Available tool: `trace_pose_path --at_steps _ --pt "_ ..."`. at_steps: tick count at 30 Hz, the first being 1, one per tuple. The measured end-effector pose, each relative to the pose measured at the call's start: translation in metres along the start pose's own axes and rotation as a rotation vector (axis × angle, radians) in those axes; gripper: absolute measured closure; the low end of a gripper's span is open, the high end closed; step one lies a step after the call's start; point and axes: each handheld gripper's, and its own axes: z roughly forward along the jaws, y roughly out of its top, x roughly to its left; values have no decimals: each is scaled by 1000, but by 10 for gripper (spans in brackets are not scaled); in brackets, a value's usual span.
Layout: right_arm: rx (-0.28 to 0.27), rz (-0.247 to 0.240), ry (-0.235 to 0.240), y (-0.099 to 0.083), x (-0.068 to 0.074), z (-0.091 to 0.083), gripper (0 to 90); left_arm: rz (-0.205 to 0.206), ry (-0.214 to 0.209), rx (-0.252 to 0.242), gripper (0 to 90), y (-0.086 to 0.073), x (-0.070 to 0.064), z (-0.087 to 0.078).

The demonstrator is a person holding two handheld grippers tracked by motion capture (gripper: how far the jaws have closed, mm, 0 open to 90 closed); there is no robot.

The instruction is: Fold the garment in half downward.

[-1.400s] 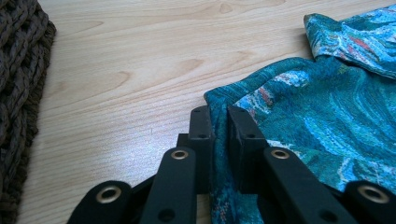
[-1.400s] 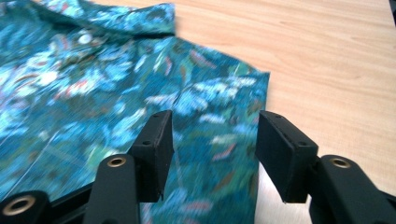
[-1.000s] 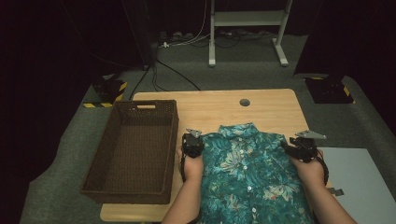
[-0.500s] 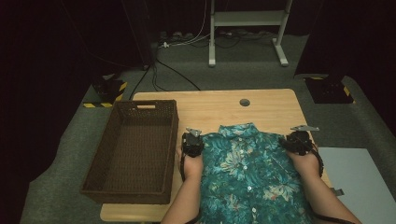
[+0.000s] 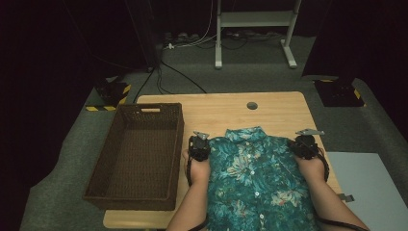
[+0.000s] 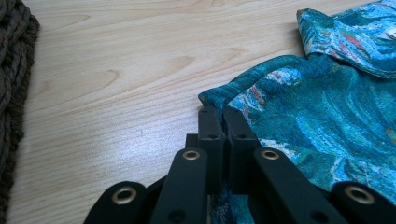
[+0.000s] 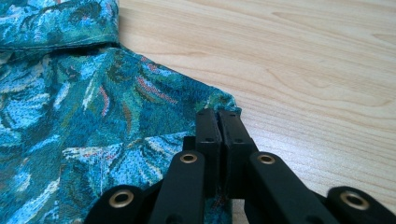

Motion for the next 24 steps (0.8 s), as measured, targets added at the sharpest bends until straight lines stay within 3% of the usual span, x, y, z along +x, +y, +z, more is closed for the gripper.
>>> trace_pose_path --at_steps 10,18,24 --pt "-34 13 -46 0 0 0 883 -24 10 -33 875 3 1 2" --pt "-70 14 -77 11 -6 -9 884 -31 -2 -111 877 26 -4 -4" --pt "-140 0 -96 37 -9 -26 885 -44 -10 -175 878 55 -4 -14"
